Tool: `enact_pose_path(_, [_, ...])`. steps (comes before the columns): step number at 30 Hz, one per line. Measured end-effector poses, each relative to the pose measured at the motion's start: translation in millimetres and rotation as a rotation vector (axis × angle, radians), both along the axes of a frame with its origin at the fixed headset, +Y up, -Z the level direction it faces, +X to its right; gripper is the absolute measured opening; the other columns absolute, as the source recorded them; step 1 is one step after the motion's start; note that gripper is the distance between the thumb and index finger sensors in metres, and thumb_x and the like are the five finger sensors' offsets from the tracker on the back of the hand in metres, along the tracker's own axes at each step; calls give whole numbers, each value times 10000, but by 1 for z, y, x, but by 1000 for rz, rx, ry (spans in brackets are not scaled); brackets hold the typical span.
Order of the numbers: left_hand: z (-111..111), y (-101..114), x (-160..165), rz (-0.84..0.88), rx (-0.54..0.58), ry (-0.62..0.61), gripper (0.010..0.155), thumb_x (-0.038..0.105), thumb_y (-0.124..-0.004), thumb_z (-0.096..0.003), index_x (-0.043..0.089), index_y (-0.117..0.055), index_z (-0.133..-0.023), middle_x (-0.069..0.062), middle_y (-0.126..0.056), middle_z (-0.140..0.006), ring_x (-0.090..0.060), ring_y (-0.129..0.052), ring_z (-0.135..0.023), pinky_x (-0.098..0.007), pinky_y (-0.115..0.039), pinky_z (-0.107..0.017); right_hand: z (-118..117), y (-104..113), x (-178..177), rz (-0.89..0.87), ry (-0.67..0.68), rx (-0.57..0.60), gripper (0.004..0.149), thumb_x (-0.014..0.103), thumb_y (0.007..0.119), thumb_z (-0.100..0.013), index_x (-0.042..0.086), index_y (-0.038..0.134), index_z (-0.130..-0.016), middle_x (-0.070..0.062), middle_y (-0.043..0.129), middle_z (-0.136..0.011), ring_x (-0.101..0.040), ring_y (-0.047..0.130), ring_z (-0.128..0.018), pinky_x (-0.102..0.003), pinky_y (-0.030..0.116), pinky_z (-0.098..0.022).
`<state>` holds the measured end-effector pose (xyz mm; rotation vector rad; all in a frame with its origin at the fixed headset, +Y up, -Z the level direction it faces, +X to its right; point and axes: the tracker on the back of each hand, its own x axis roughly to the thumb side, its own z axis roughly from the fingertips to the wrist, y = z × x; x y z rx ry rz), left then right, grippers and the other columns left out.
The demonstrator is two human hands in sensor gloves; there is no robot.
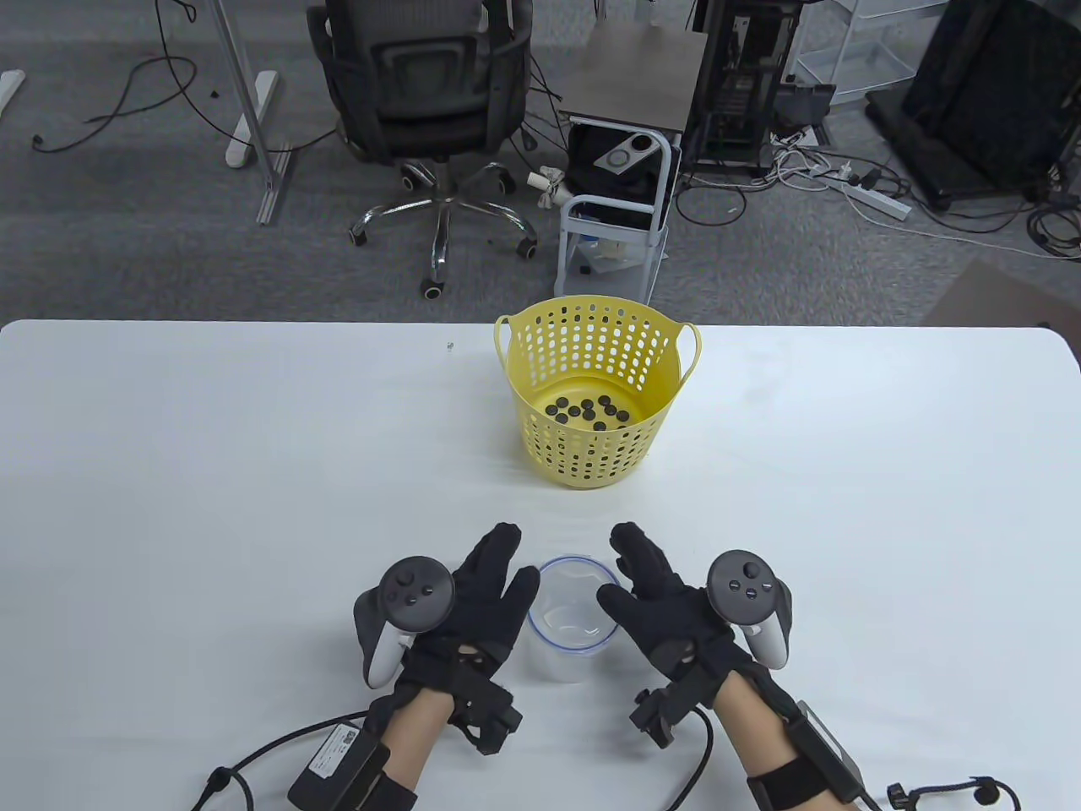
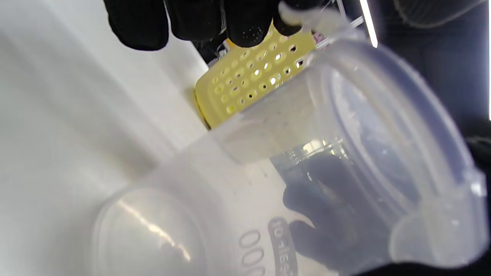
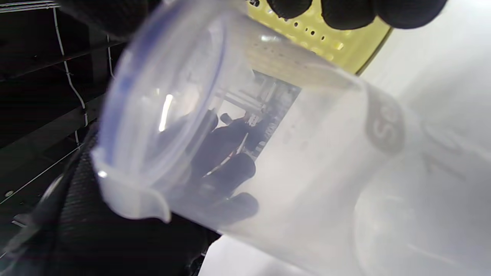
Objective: Pour Go stones into a laundry basket
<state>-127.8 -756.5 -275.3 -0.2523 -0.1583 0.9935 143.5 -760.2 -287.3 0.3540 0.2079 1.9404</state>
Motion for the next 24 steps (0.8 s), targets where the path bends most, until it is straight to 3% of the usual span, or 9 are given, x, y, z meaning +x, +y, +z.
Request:
enact_pose_path(6, [1,-18,11,12,-86,-71,796,754,-471,-493,296,-309,-1122,-14,-398,-1236,-393,-463,-1123,-572,-597,-728,-1,-22,-10,-74,25,-54,842,625,647,-504,131,260,-1066,-270,368,-1124,-642,507,-935,-730,571,-605])
enact_pose_path(9, [2,-22,14,50,-132,-89,805,752,-429,-499,267,-256,-1117,-17,-360,-1247,-403,-408,-1138,-593,-575,-734,1,-31,-13,-167,47,-183,815,634,617,-516,197,221,-1079,-259,365,-1138,-655,451,-948,-756,504,-618])
enact_pose_path(12, [3,-25,18,131,-276,-110,838,756,-395,-486,222,-256,-1117,-54,-353,-1258,-403,-373,-1158,-613,-554,-743,-1,-35,-15,-155,10,-209,801,650,570,-505,222,210,-1080,-248,410,-1142,-645,464,-957,-770,477,-619])
enact_pose_path(14, [5,-27,18,173,-316,-164,841,749,-391,-491,226,-197,-1120,-30,-271,-1268,-391,-265,-1173,-628,-480,-767,0,-35,-16,-162,41,-224,806,658,549,-514,219,184,-1083,-248,389,-1149,-635,445,-971,-769,465,-627])
enact_pose_path(17, [4,-26,16,121,-251,-126,841,757,-413,-484,238,-239,-1123,-32,-301,-1263,-404,-287,-1166,-632,-489,-755,0,-31,-14,-138,-20,-184,821,662,583,-506,195,232,-1082,-264,430,-1133,-643,485,-954,-755,511,-619])
enact_pose_path(20, [2,-22,14,69,-174,-93,840,768,-444,-476,251,-307,-1123,-51,-352,-1249,-418,-362,-1142,-623,-514,-741,-2,-24,-10,-36,15,-162,836,679,598,-500,187,259,-1085,-265,414,-1136,-641,471,-960,-745,502,-633])
enact_pose_path(24, [1,-11,7,-10,-78,-106,862,761,-507,-467,240,-303,-1123,-96,-337,-1235,-428,-409,-1123,-614,-536,-732,-5,-16,-7,-26,-22,-96,831,651,687,-479,144,413,-1077,-278,473,-1117,-651,505,-939,-745,512,-624])
